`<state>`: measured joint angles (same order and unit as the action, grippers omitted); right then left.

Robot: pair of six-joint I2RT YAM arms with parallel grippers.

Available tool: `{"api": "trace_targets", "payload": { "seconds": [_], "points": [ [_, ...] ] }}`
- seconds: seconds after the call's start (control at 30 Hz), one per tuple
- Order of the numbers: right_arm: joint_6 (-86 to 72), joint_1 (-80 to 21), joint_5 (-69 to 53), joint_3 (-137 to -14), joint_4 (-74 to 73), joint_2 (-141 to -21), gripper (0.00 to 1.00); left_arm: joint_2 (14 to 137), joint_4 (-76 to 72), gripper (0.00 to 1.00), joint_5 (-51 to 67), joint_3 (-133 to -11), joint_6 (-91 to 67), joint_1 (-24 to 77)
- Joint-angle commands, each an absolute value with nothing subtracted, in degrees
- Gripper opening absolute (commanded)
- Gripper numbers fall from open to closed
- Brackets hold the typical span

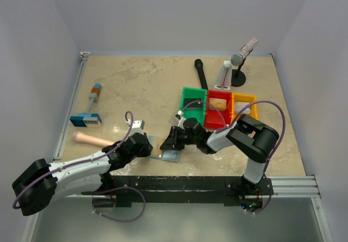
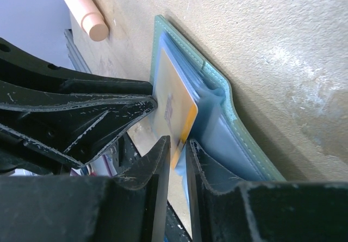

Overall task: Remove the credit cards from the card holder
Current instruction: Remove the credit card from the card holder.

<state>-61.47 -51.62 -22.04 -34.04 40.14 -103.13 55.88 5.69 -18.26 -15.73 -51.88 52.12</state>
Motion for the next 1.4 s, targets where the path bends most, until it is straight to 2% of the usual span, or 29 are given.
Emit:
{"api": "trace_targets", "payload": {
  "seconds": [0.0,0.2,0.47,0.7,0.83,0.97,1.13,1.37],
  "points": [
    [-61.88,-52.73,-24.26,-35.60,46.32,-102.22,0.20,57.31,5.97,0.22,-11.69,-13.45,-52.56,52.65],
    [-60.73,-52.73,-24.00,-34.81,43.94,-101.69,0.16,56.25,7.29,0.22,-13.09,-13.45,-53.00,52.56],
    [-60.82,-52.73,-23.73,-34.63,42.90,-100.99,0.04,55.99,8.00,0.22,-13.62,-13.54,-53.35,52.56],
    [-58.80,-52.30,-23.73,-34.54,38.68,-99.41,0.04,55.90,8.88,0.26,-14.59,-13.71,-53.70,52.56],
    [-58.18,-52.21,-24.17,-34.37,37.35,-99.14,0.08,55.64,8.96,0.29,-14.94,-13.54,-53.97,52.56],
    [-58.18,-52.12,-24.08,-33.93,37.27,-99.05,0.04,55.64,9.32,0.29,-15.12,-13.71,-54.05,52.56],
    [-57.75,-52.03,-24.08,-33.93,35.86,-98.53,0.02,55.46,9.67,0.25,-15.47,-13.71,-54.40,52.56],
    [-57.22,-51.68,-24.61,-34.02,33.49,-98.17,0.03,55.81,9.93,0.08,-16.00,-13.80,-54.93,52.56]
  ]
}}
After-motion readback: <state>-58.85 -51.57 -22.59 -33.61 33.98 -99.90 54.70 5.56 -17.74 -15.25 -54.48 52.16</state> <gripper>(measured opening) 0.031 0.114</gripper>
